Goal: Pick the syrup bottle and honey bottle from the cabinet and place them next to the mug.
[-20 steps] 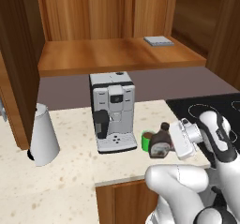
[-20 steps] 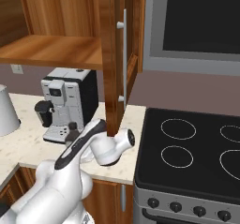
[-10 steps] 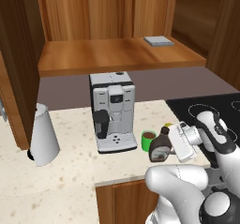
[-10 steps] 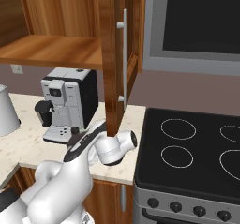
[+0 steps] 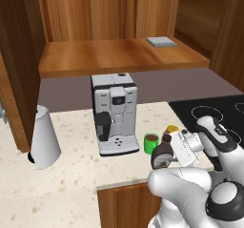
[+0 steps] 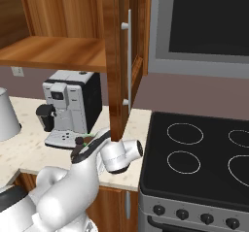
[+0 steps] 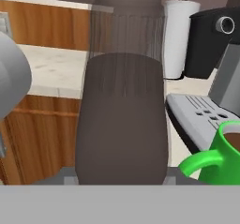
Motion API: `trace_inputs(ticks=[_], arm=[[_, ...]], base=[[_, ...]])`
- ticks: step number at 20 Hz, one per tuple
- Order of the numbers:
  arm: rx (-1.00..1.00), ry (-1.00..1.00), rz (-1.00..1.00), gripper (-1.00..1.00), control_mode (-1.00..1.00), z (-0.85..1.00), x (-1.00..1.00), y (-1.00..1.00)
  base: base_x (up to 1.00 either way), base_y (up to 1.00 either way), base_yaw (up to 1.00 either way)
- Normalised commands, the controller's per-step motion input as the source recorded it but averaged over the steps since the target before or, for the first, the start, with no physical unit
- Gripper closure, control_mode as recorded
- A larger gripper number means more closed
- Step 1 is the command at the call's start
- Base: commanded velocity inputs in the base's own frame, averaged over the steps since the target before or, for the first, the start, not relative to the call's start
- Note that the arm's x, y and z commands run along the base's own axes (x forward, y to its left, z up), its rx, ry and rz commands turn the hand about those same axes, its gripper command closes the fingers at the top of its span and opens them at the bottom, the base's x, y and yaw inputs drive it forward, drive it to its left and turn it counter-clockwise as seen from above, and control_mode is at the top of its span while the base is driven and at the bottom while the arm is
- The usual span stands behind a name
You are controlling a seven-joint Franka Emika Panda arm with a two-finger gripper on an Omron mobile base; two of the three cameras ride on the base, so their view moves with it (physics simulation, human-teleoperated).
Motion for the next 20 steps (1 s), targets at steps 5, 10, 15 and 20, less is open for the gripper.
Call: trace_inputs(ticks=[5,10,15,20], arm=[[0.0,-0.02,0.01,1.0,-1.0,-0.17,0.07,-0.05],[0.0,0.0,0.0,1.0,-1.0,-0.01,0.22,-0.06],[0.0,0.0,0.0,1.0,-1.0,0.0,0.12,0.0],[0.0,-0.02,0.0,1.0,-1.0,-0.03,0.07,0.0]], base=[[0.0,0.0,0.0],[0.0,0.0,0.0],[0.0,0.0,0.0],[0.0,0.0,0.0]])
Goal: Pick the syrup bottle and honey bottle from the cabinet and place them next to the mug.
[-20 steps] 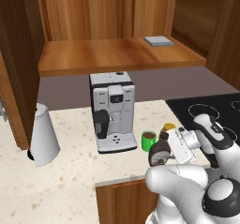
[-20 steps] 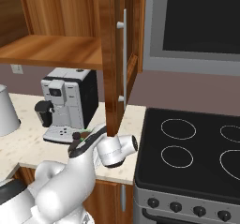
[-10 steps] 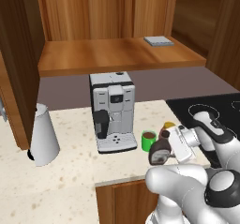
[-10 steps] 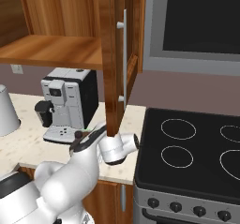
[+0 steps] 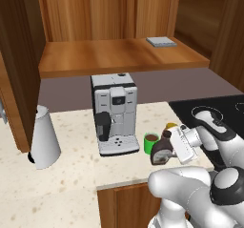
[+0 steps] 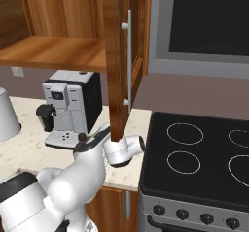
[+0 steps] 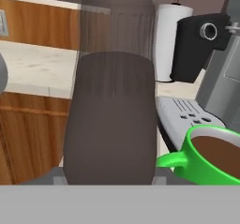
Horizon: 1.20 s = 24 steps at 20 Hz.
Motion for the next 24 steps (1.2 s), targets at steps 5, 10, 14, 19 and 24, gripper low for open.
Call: trace_inputs(ticks=[5,10,14,19,24], arm=[[0.0,0.0,0.0,1.0,-1.0,-0.05,0.04,0.0],[0.0,0.0,0.0,1.0,-1.0,-0.12,0.02,0.0],[0.0,0.0,0.0,1.0,-1.0,-0.11,0.01,0.0],[0.0,0.0,0.0,1.0,-1.0,-0.05,0.0,0.0],[0.0,0.0,0.0,-1.0,-1.0,0.0,0.0,0.0]], base=[[0.0,0.0,0.0],[0.0,0.0,0.0],[0.0,0.0,0.0],[0.0,0.0,0.0],[0.0,0.0,0.0]])
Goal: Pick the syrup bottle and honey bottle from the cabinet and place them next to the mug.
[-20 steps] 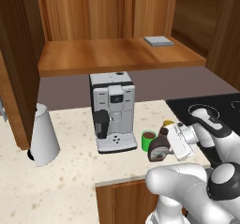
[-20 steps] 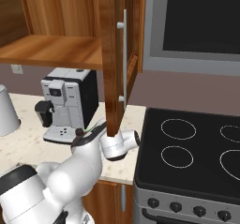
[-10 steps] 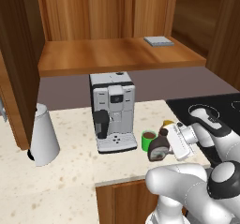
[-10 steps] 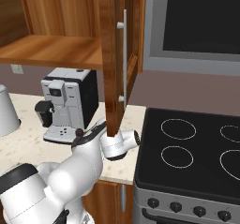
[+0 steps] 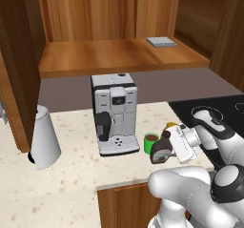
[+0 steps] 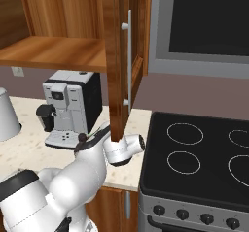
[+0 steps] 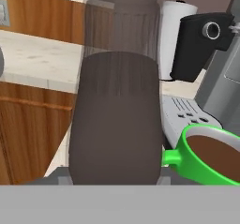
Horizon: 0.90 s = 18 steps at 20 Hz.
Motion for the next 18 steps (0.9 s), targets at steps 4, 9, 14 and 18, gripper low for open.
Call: trace_inputs(ticks=[4,9,14,18], arm=[[0.0,0.0,0.0,-1.0,-1.0,0.0,0.0,0.0],[0.0,0.0,0.0,-1.0,-1.0,0.0,0.0,0.0],[0.0,0.0,0.0,-1.0,-1.0,0.0,0.0,0.0],[0.0,-0.03,0.0,-1.0,-1.0,0.0,0.0,-0.09]], base=[[0.0,0.0,0.0],[0.0,0.0,0.0],[0.0,0.0,0.0],[0.0,0.0,0.0]])
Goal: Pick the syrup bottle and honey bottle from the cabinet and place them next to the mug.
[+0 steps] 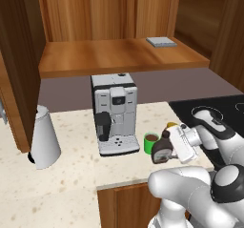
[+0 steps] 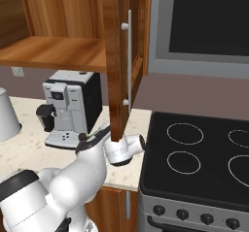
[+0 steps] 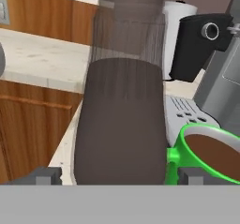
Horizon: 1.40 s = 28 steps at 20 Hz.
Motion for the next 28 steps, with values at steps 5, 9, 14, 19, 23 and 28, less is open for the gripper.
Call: trace_inputs(ticks=[5,9,14,19,23,28], arm=[[0.03,-0.08,0.0,-1.0,-1.0,0.04,0.0,-0.28],[0.05,-0.09,-0.01,-1.0,-1.0,0.25,0.0,-0.17],[0.03,-0.14,0.0,-1.0,-1.0,0.44,0.0,-0.04],[0.01,-0.21,-0.02,-1.0,-1.0,0.47,-0.01,-0.09],[0.02,-0.17,-0.02,-1.0,-1.0,0.31,-0.04,-0.02],[0.02,-0.1,0.0,-1.0,-1.0,0.23,-0.03,0.02]], base=[[0.0,0.0,0.0],[0.0,0.0,0.0],[0.0,0.0,0.0],[0.0,0.0,0.0],[0.0,0.0,0.0],[0.0,0.0,0.0]])
